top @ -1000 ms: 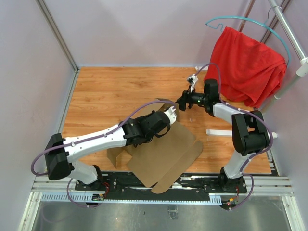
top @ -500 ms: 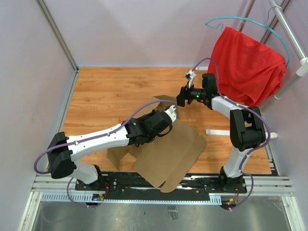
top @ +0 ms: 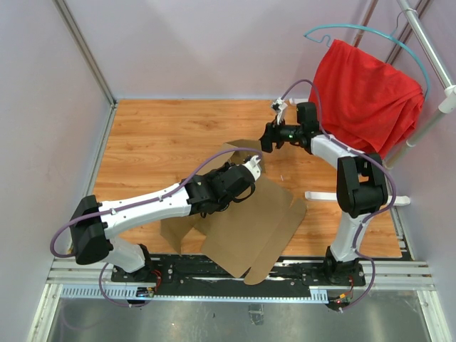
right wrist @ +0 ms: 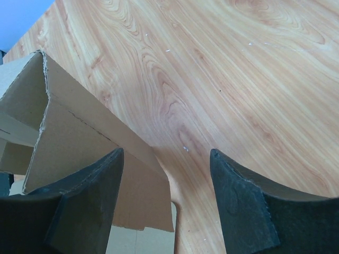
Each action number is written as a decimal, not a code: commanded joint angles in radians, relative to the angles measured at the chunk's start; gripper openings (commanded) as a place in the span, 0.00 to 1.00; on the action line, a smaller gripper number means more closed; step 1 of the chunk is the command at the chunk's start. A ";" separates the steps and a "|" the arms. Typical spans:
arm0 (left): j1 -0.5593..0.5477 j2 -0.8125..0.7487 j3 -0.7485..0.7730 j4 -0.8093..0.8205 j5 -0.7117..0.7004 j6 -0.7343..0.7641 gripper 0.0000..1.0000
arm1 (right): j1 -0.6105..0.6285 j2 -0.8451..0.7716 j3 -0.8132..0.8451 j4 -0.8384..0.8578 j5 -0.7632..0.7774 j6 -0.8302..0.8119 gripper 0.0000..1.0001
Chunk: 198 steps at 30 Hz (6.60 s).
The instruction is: Fold the paper box
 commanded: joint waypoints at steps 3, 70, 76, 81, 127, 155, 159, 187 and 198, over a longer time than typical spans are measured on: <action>-0.002 -0.011 0.022 -0.002 -0.005 -0.010 0.00 | 0.015 -0.041 -0.081 0.044 -0.071 -0.016 0.67; -0.025 0.093 0.114 -0.100 0.094 -0.159 0.00 | 0.426 -0.142 -0.628 0.882 0.614 0.057 0.01; -0.030 0.082 0.124 -0.107 0.058 -0.171 0.00 | 0.456 -0.163 -0.696 0.940 0.850 0.043 0.01; -0.031 0.074 0.115 -0.111 -0.001 -0.192 0.07 | 0.455 -0.158 -0.726 0.982 0.886 0.062 0.01; 0.060 -0.785 -0.648 0.520 -0.209 -0.699 0.57 | 0.176 -0.706 -0.793 0.287 1.044 0.331 0.01; 0.411 -0.763 -1.049 1.135 0.340 -0.600 0.74 | 0.087 -0.740 -0.664 0.026 0.878 0.335 0.01; 0.418 -0.756 -1.048 1.164 0.357 -0.574 0.72 | 0.087 -0.746 -0.670 0.028 0.862 0.333 0.01; 0.437 -0.782 -1.064 1.200 0.756 -0.579 0.20 | 0.099 -0.684 -0.678 0.063 0.837 0.343 0.01; 0.437 -0.698 -1.078 1.298 0.768 -0.550 0.50 | 0.119 -0.688 -0.683 0.080 0.828 0.324 0.01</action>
